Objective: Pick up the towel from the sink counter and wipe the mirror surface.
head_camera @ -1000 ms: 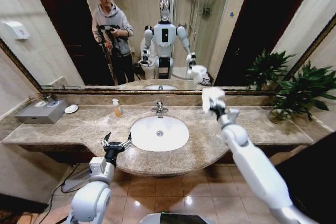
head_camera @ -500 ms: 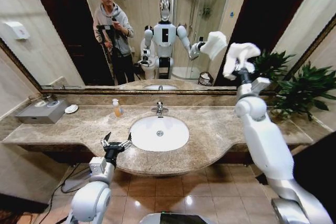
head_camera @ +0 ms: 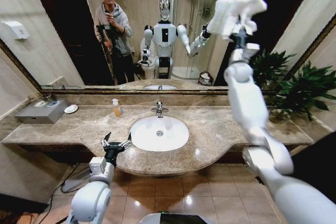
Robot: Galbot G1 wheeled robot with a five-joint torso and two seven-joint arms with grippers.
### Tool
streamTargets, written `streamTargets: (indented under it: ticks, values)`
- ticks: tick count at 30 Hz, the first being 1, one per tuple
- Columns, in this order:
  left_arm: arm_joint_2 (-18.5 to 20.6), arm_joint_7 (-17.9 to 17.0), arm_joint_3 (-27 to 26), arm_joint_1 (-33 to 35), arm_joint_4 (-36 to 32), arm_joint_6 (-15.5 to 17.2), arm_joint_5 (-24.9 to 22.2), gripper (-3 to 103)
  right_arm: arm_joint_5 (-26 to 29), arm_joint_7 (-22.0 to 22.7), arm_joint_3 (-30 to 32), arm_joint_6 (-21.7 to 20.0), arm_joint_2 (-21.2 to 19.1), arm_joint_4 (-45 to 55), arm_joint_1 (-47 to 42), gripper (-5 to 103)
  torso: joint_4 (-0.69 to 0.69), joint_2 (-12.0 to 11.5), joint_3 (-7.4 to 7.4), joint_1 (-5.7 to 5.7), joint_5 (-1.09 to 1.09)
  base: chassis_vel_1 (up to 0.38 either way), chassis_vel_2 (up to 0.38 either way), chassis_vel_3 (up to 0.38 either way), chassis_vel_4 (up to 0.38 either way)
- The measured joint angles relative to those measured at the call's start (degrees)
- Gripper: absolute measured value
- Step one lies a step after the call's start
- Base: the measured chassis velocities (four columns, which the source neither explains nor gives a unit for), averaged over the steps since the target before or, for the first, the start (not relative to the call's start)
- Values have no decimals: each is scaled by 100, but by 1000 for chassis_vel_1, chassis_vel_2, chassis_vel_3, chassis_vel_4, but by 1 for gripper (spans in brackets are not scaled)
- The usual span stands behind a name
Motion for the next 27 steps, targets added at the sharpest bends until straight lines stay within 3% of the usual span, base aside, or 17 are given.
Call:
streamTargets:
  ticks: [1, 4, 11, 17, 22, 27]
  values:
    - [0, 0, 0, 0, 0, 0, 0, 100, 0, 0, 0, 0, 0, 0, 0, 8, 0, 0, 0, 0, 0, 0, 0, 0, 0]
    - [0, -1, -1, 0, 0, 0, 0, 100, -334, -100, 136, 382, 549, -743, 518, 8, -3, 0, 0, 0, 0, 0, 0, 0, 0]
    - [0, 0, 0, -1, 0, 0, 0, 100, -680, -228, 10, 516, 1106, -1044, 705, 8, 1, 0, -1, -2, 0, 0, 0, 0, 0]
    - [0, -1, 0, 0, 0, 0, 0, 100, -987, -403, -52, 632, 1148, -1436, 819, 8, -3, 1, -1, -2, 1, 0, 0, 0, 0]
    - [0, -1, 0, 0, 0, 0, 0, 100, -1273, -471, 241, 819, 1138, -2117, 1061, 8, -2, 1, -1, -3, 1, 0, 0, 0, 0]
    - [0, -1, 0, 0, 0, 0, 0, 100, -1289, -325, 368, 666, 1125, -1929, 1013, 8, -1, 2, -1, -3, 3, 0, 0, 0, 0]
